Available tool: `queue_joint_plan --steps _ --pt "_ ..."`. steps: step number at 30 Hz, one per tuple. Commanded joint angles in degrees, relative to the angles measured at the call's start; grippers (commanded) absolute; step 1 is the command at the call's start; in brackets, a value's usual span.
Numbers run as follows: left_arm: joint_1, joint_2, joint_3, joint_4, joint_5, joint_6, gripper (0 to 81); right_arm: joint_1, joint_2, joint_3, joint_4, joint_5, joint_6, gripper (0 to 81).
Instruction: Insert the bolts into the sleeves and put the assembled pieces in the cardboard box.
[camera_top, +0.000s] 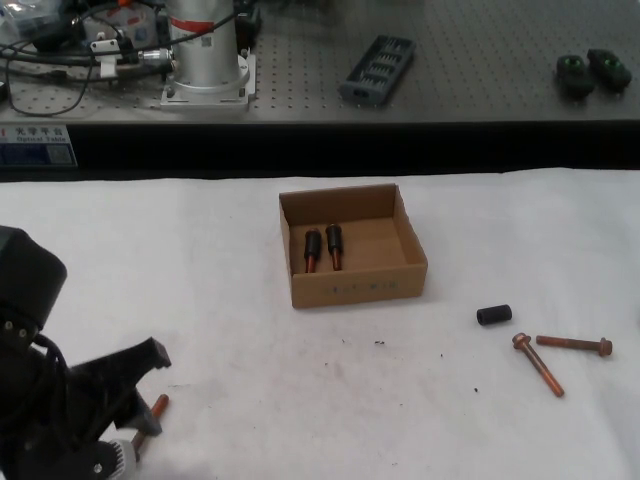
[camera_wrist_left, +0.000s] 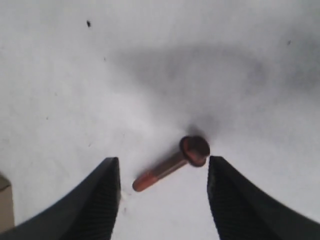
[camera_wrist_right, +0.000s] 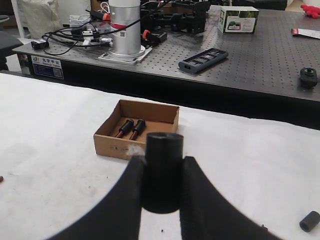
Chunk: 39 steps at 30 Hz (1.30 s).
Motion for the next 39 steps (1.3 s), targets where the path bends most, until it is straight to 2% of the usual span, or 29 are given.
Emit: queue_joint_plan --steps 1,13,19,30,33,39 --pt "-0.03 -0.21 -0.01 -3.40 -2.02 1.23 39.6 -0.25 -0.39 -0.26 -0.39 0.32 -0.59 6.6" --pt "-0.03 6.06 -0.01 -10.21 -3.39 1.97 39.6 -0.25 -0.39 -0.26 -0.39 -0.81 -0.46 6.6" --pt "-0.28 7.16 -0.01 -10.04 1.43 1.04 39.6 -0.25 -0.39 -0.26 -0.39 -0.92 -0.46 6.6" --pt "-1.75 7.16 -0.01 -0.90 5.08 -0.63 38.9 -0.25 -0.39 -0.26 -0.39 -0.92 -0.46 6.6" --pt "-1.92 7.16 -0.01 0.24 7.27 -2.37 33.2 -0.25 -0.39 -0.26 -0.39 -0.92 -0.46 6.6" --pt "-2.18 7.22 -0.01 -0.24 9.07 -7.65 4.1 -0.25 -0.39 -0.26 -0.39 -0.92 -0.46 6.6"
